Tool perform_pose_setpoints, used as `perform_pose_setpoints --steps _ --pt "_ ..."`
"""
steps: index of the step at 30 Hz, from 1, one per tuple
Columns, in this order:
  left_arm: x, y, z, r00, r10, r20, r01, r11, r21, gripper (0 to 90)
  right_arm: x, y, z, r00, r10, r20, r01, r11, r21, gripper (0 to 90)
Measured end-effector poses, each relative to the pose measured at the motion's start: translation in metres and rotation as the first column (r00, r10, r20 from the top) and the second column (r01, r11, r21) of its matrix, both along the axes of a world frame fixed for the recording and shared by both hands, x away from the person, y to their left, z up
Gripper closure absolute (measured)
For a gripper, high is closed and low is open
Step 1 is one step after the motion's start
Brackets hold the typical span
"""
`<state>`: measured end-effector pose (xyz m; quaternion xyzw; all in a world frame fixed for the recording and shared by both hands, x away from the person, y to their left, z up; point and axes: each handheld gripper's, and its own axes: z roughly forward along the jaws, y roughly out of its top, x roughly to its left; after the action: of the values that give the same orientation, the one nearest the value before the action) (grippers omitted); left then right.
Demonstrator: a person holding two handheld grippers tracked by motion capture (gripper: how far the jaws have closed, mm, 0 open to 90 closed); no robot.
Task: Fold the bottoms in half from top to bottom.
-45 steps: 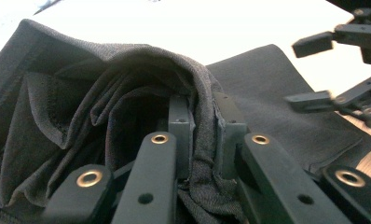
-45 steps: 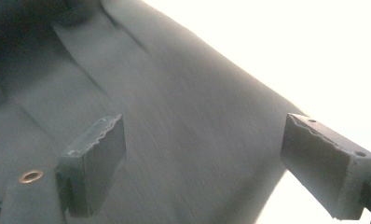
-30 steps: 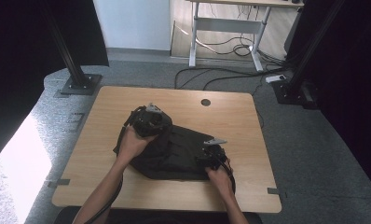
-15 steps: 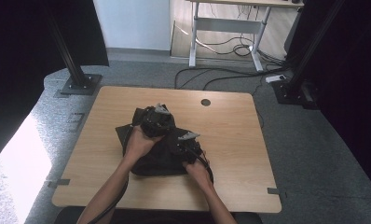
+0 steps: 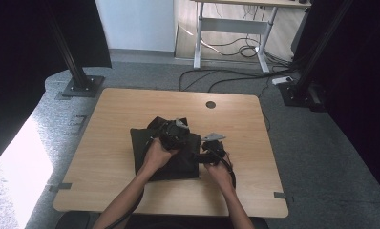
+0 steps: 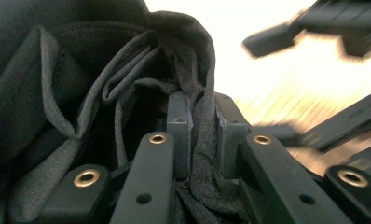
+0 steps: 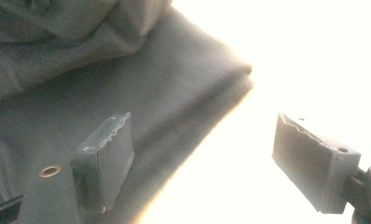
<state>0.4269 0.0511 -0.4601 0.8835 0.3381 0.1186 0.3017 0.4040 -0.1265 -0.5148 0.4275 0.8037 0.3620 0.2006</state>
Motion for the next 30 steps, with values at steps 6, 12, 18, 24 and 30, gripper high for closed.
perform_pose_setpoints --steps 6,12,18,24,30 --pt "0.002 -0.02 -0.027 0.9998 -0.001 -0.022 0.003 0.9967 0.081 77.9 -0.013 -0.04 -0.004 0.9976 -0.07 -0.005 0.069 0.997 -0.041 20.2" --pt "0.002 -0.028 -0.045 0.9995 -0.004 -0.031 0.008 0.9925 0.122 76.3 -0.024 -0.068 -0.011 0.9937 -0.112 -0.001 0.112 0.993 -0.042 20.2" --pt "-0.01 -0.043 -0.054 0.9985 -0.042 0.035 0.033 0.9757 0.217 66.1 -0.028 -0.083 -0.023 0.99 -0.139 -0.023 0.138 0.99 -0.033 19.9" --pt "-0.003 -0.036 -0.05 0.9963 -0.038 -0.077 0.047 0.9917 0.12 50.8 -0.03 -0.094 -0.034 0.9891 -0.138 -0.053 0.136 0.99 -0.028 19.2" --pt "0.007 -0.022 -0.028 0.9813 -0.073 -0.178 0.071 0.9973 -0.02 39.6 -0.03 -0.1 -0.04 0.9907 -0.134 -0.022 0.134 0.991 0.013 15.4"
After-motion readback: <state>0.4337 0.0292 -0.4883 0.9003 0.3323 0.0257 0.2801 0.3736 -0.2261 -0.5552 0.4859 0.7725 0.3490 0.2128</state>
